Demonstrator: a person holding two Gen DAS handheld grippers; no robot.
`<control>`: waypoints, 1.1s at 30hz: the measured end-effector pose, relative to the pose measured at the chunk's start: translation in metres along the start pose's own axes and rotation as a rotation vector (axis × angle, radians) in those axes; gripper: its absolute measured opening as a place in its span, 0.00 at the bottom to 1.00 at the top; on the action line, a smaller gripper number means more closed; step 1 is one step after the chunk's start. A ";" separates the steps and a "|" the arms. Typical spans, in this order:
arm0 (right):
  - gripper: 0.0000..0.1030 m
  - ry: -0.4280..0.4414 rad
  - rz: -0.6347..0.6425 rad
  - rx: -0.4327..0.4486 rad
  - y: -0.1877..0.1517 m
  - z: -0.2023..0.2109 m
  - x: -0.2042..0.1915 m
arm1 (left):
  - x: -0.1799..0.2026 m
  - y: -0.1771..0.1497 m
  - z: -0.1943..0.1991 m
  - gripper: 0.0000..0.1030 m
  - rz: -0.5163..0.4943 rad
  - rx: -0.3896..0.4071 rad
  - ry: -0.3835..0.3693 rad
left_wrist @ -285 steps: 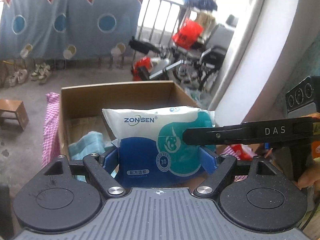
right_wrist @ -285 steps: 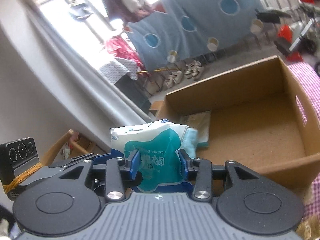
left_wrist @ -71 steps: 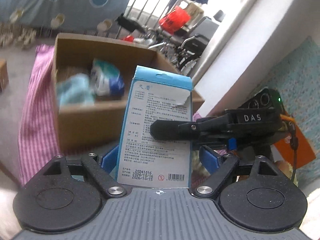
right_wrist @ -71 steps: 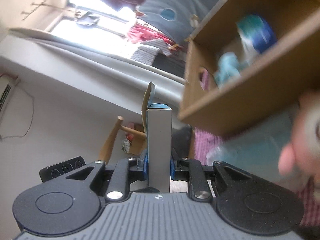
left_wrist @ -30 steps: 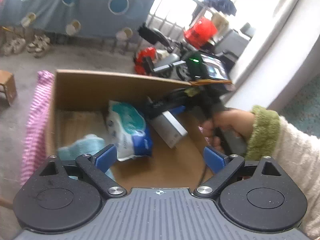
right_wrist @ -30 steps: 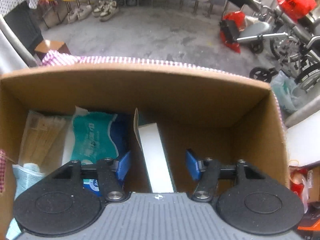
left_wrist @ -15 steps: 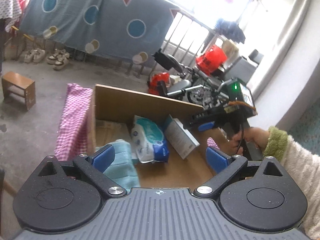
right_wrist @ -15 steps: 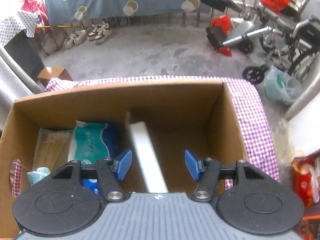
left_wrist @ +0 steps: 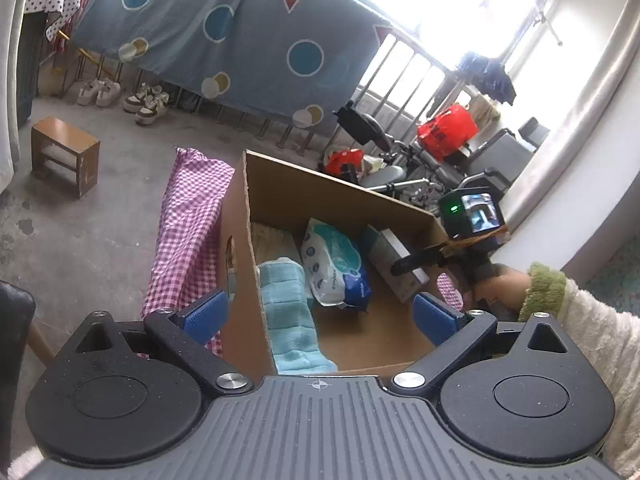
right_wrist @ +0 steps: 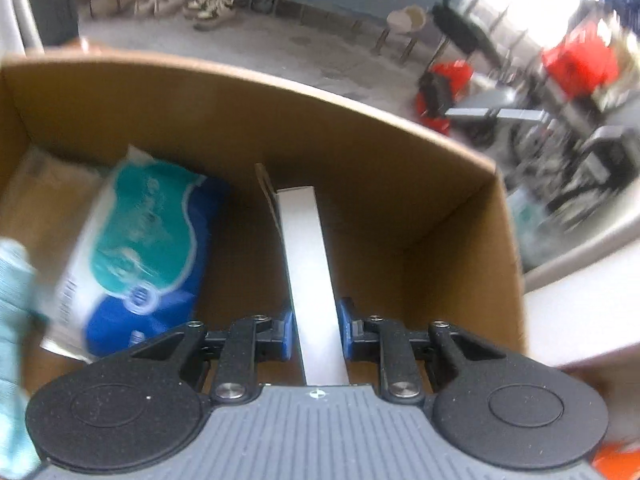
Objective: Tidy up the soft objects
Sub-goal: 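Lower the bandage box upright into the box and open the right gripper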
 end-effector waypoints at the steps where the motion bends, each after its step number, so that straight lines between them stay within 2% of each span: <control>1: 0.25 -0.034 0.027 0.001 -0.001 -0.001 -0.004 | 0.000 0.000 0.000 0.96 0.000 0.000 -0.001; 4: 0.28 -0.072 0.074 0.000 -0.010 -0.005 -0.019 | -0.001 -0.003 0.000 0.96 0.003 -0.003 -0.005; 6: 0.36 -0.039 0.095 0.002 -0.013 -0.003 -0.028 | -0.002 -0.005 0.001 0.96 0.006 -0.005 -0.007; 8: 0.56 0.004 0.078 0.011 -0.015 0.003 -0.032 | -0.003 -0.007 0.002 0.96 0.007 -0.007 -0.003; 10: 0.60 0.018 0.068 0.042 -0.012 0.014 -0.033 | -0.004 -0.009 0.004 0.97 0.006 -0.011 0.001; 13: 0.60 0.051 0.039 0.079 -0.007 0.030 -0.025 | -0.006 -0.010 0.006 0.97 0.015 -0.015 0.008; 18: 0.60 0.177 -0.123 0.063 -0.009 0.046 0.008 | -0.009 -0.011 0.009 0.97 0.020 -0.012 0.006; 20: 0.55 0.197 -0.159 0.044 -0.011 0.042 0.020 | -0.010 -0.012 0.008 0.97 0.024 -0.015 0.000; 22: 0.45 0.210 -0.184 -0.001 -0.018 0.032 0.025 | -0.010 -0.012 0.007 0.97 0.031 -0.019 -0.006; 24: 0.42 0.239 -0.221 -0.049 -0.030 0.025 0.021 | -0.009 -0.012 0.006 0.97 0.033 -0.022 -0.013; 28: 0.43 0.236 -0.213 -0.023 -0.026 0.022 0.015 | -0.007 -0.014 0.006 0.97 0.026 -0.026 -0.012; 30: 0.43 0.258 -0.225 -0.045 -0.022 0.018 0.010 | -0.008 -0.015 0.007 0.97 0.031 -0.028 -0.009; 33: 0.44 0.237 -0.191 -0.045 -0.019 0.015 0.000 | -0.010 -0.015 0.007 0.97 0.044 -0.026 -0.010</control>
Point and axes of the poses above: each gripper's, at about its wrist camera, not at the fingertips, and z roughly against the way its jaws point, x to its right, y to its top, the point moved 8 cm from there along -z, roughly the way its jaws point, and after that the axes turned 10 degrees about -z, right-handed, at the moved point
